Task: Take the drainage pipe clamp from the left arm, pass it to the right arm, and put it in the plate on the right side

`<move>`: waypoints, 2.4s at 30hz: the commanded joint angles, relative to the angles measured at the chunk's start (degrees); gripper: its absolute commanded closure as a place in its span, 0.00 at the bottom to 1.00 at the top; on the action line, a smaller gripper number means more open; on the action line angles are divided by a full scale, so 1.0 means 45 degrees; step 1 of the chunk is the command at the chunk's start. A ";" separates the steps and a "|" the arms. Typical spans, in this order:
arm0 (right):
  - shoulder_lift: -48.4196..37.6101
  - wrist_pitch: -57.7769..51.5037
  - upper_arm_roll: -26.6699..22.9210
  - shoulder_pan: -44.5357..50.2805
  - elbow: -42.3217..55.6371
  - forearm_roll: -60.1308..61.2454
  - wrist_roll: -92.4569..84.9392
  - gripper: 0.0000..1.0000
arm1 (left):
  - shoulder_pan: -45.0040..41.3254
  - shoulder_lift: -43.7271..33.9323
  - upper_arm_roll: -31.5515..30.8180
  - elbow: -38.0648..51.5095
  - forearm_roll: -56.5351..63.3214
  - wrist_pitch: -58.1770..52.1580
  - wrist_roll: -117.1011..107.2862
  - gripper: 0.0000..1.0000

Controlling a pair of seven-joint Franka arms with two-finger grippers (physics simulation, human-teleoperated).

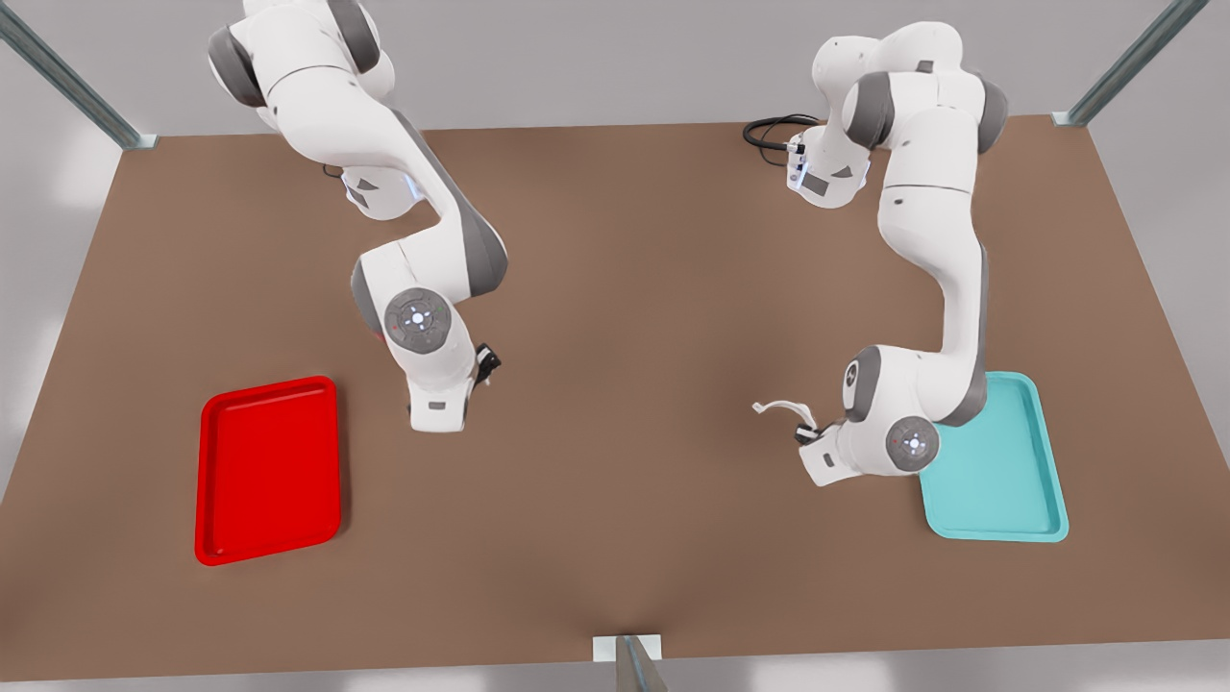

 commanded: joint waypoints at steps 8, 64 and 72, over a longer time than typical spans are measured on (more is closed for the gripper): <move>0.1778 0.3362 0.1546 0.0087 0.0148 0.0952 -0.9690 0.00 | -0.1754 0.0479 -0.0784 0.1341 0.0083 0.0883 -1.3724 0.79; 0.2403 0.9183 0.2562 0.0536 -0.2078 0.0894 -1.3851 0.02 | -0.4664 0.1085 -0.0139 0.3021 -0.1577 0.0141 -1.8216 0.79; 0.2462 0.9203 0.2562 0.0341 -0.2078 0.0894 -1.4007 0.07 | -0.4664 0.1085 -0.0159 0.3099 -0.1577 0.0141 -1.8412 0.79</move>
